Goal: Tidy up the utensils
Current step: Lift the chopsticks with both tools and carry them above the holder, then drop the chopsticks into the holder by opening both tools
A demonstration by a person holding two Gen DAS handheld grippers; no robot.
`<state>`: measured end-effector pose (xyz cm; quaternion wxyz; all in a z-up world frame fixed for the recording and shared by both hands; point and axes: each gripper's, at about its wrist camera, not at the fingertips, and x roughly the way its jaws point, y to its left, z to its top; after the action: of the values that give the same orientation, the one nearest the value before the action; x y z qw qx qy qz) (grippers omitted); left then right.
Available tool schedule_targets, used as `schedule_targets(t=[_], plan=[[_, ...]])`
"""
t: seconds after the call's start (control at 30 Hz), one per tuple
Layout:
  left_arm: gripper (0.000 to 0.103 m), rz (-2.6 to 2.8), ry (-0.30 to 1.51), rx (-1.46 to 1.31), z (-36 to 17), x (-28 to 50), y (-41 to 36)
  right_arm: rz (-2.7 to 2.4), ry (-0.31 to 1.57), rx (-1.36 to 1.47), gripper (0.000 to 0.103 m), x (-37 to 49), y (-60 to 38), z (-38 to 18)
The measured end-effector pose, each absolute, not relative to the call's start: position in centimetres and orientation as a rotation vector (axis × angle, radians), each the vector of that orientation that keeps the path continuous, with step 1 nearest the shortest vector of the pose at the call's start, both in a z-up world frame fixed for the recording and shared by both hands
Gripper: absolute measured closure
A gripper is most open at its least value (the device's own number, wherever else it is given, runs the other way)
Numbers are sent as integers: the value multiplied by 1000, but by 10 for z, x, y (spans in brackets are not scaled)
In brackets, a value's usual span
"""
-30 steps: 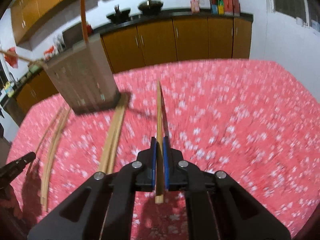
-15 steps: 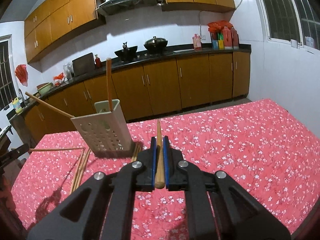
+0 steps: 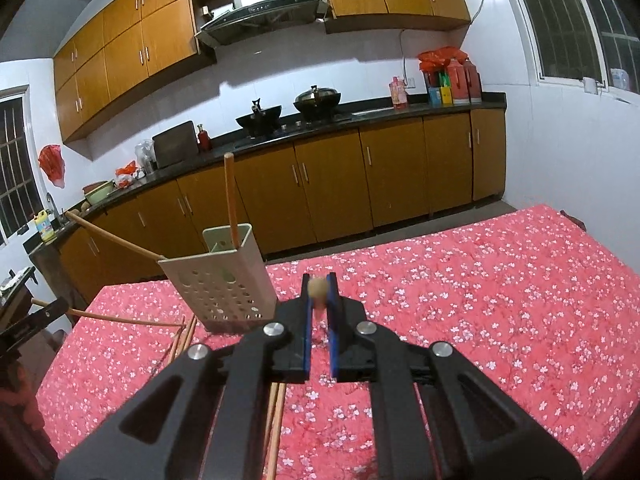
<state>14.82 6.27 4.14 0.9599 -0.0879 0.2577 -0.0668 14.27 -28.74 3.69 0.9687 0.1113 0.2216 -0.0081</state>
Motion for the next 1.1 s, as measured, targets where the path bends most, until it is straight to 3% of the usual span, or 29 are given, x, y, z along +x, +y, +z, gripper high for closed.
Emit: schedule_targets(t=[0.33, 0.67, 0.9, 1.1], plan=[[96, -205, 435, -168, 82, 143, 49, 86, 316, 246, 96, 127, -288, 98], [96, -247, 216, -102, 149, 137, 2, 175, 93, 227, 96, 121, -259, 168], [96, -170, 55, -120, 183, 161, -18, 166, 60, 183, 96, 152, -234, 172], [96, -98, -7, -134, 181, 189, -26, 151, 112, 174, 96, 187, -228, 158]])
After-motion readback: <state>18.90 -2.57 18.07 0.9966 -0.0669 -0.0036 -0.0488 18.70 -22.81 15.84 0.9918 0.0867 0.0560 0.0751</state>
